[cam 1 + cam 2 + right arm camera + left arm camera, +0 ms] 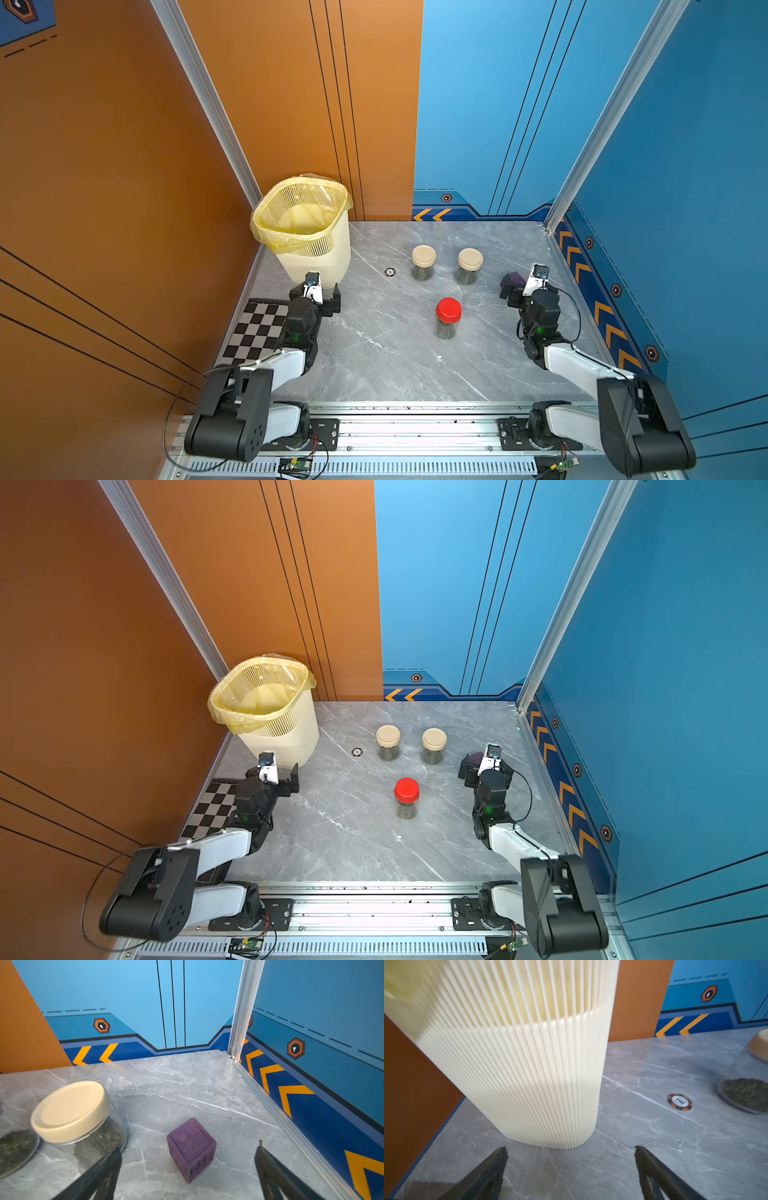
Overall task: Empty moldy tea leaves from jars
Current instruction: Move the trash bin to the center of the board.
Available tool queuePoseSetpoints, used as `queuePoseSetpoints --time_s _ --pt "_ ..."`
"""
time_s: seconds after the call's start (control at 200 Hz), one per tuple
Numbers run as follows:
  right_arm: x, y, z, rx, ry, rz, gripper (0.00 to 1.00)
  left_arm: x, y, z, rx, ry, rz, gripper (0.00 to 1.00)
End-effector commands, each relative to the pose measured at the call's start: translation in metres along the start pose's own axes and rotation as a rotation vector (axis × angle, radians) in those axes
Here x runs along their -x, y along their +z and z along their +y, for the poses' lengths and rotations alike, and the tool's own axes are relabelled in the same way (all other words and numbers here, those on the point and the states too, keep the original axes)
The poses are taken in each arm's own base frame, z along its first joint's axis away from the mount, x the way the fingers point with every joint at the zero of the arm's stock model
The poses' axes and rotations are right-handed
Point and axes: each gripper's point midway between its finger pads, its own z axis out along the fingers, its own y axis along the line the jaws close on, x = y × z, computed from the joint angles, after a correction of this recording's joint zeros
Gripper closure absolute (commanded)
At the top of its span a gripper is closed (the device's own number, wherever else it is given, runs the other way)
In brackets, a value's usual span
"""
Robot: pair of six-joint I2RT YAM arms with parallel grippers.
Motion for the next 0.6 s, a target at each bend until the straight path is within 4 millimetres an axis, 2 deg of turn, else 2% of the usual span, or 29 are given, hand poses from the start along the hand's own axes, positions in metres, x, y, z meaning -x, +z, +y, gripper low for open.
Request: queuePoseSetpoints --time_s 0.0,0.16,0.33,0.45,0.505,0.596 --pt "0.01 -0.013 -0.006 -0.059 0.051 0.073 0.0 0.026 -0.022 0.004 0.082 0.018 -0.054 0.02" --pt "0.041 -0.035 0.014 0.033 0.068 0.171 0.0 0.088 -0.061 -0.016 0.07 0.035 -0.17 0.02" --pt "0.052 -0.054 0.04 0.162 0.121 0.27 0.0 0.135 -0.097 0.0 0.137 -0.174 -0.216 0.02" --pt "0.049 -0.064 0.059 0.238 0.11 0.364 0.0 0.148 -0.112 -0.006 0.055 -0.251 -0.168 0.02" --pt "0.047 -0.068 0.069 0.274 0.082 0.389 0.0 0.15 -0.118 0.001 0.075 -0.3 -0.09 0.02" --pt "0.045 -0.076 0.085 0.331 0.036 0.412 0.0 0.148 -0.122 0.0 0.057 -0.242 0.05 0.02"
